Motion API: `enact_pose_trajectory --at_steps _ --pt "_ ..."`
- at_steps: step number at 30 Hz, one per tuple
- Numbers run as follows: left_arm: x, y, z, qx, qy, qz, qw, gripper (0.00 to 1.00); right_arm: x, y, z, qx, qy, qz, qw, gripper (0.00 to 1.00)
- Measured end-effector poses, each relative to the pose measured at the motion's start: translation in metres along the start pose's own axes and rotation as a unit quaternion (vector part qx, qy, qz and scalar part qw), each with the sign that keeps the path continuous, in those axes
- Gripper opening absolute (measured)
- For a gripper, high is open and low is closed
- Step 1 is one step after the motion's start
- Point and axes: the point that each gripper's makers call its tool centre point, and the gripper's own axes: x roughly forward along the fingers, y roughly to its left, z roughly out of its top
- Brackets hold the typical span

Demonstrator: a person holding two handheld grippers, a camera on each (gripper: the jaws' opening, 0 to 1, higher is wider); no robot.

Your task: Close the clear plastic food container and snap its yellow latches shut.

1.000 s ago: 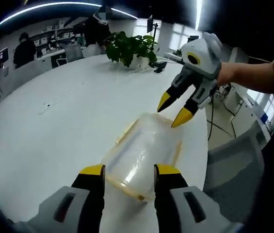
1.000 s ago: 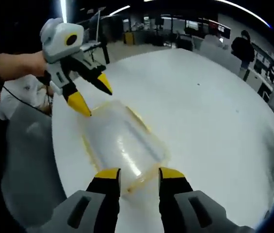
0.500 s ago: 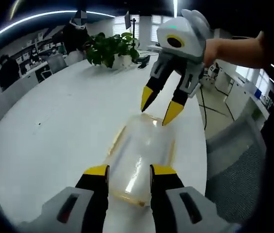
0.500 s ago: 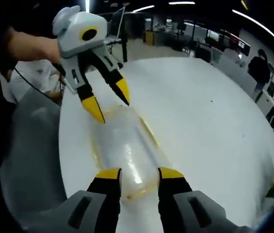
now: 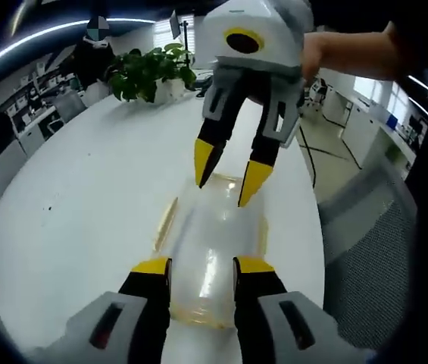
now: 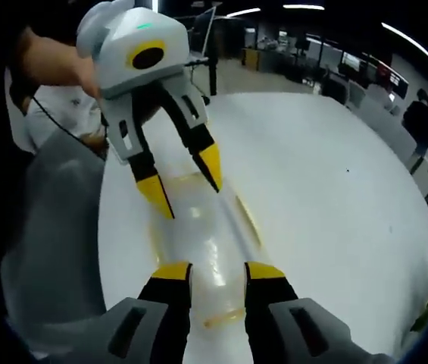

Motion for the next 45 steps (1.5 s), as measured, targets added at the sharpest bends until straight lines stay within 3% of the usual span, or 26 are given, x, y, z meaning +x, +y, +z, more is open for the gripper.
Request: enact_pose_trajectory --at_steps 7,9,13,17,23,26,29,32,37,45 --pt "0.004 -0.002 0.001 0.013 0.011 -0.003 0.9999 0.28 0.013 -0.001 0.009 -0.017 0.005 0.008 0.9998 0.25" --pt "0.004 -0.005 0.006 0.024 0.008 -0.006 0.9997 0.23 0.016 -0.002 0.013 -0.019 0.005 0.009 0.9998 0.23" --pt "0.005 -0.013 0.018 0.044 -0.002 -0.013 0.9989 0.24 0.022 -0.005 0.02 -0.021 0.007 0.01 0.9997 0.23" --pt "0.008 -0.02 0.018 0.087 0.019 -0.014 0.9959 0.23 0.028 -0.011 0.014 -0.029 0.041 0.009 0.9987 0.18" --pt "0.015 -0.024 0.017 0.116 0.036 -0.009 0.9926 0.2 0.033 -0.015 0.018 -0.018 0.045 0.012 0.9988 0.11" --pt "0.017 -0.02 0.017 0.115 0.039 -0.006 0.9926 0.17 0.037 -0.015 0.016 -0.017 0.05 0.015 0.9985 0.09" --pt "0.01 -0.02 0.024 0.105 0.022 -0.005 0.9943 0.1 0.037 -0.019 0.014 -0.004 0.054 0.013 0.9984 0.05" --pt "0.011 -0.021 0.025 0.104 0.017 -0.006 0.9944 0.1 0.036 -0.022 0.018 0.006 0.045 0.011 0.9989 0.06" --pt "0.021 -0.02 0.017 0.121 0.041 0.001 0.9917 0.11 0.041 -0.023 0.019 0.007 0.047 0.013 0.9988 0.07" --pt "0.024 -0.037 0.016 0.119 0.047 -0.013 0.9917 0.22 0.043 -0.029 0.027 0.018 0.033 0.007 0.9993 0.13"
